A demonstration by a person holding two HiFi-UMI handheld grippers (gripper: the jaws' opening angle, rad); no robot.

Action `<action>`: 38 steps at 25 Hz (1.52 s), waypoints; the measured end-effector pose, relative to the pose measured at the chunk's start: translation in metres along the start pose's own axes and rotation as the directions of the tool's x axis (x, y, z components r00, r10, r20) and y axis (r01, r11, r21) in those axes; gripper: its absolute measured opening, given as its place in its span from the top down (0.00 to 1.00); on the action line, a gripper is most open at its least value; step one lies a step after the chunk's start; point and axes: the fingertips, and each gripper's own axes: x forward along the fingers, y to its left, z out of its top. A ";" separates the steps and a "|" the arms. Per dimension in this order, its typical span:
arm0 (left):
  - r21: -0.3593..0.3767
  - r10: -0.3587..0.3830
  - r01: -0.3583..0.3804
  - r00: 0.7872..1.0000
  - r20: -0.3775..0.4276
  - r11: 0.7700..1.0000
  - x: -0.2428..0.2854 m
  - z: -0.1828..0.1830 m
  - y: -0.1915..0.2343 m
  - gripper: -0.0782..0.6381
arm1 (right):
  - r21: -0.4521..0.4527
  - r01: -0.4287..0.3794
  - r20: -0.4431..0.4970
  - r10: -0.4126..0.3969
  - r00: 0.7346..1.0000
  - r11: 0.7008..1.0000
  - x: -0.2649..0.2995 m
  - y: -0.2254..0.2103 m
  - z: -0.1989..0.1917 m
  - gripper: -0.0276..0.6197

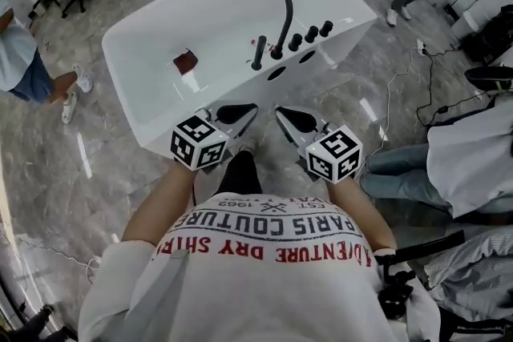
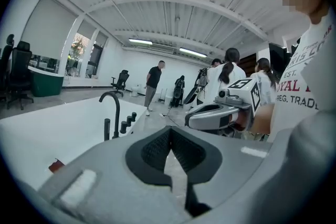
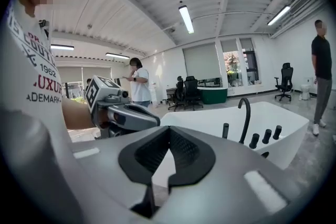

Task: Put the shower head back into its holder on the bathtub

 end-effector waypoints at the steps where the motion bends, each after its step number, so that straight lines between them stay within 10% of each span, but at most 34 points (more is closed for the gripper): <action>1: 0.009 -0.002 0.002 1.000 0.006 1.000 -0.007 0.003 -0.014 0.89 | 0.004 -0.007 0.012 0.007 1.000 1.000 -0.011 0.010 0.003 0.96; 13: 0.061 0.009 -0.010 1.000 0.016 0.998 -0.047 0.025 -0.112 0.89 | 0.038 -0.037 0.067 0.035 0.997 0.999 -0.090 0.070 0.019 0.96; 38: 0.130 0.014 -0.019 0.999 0.038 0.991 -0.079 0.024 -0.174 0.89 | 0.019 -0.049 0.106 0.046 0.993 0.999 -0.129 0.125 0.018 0.96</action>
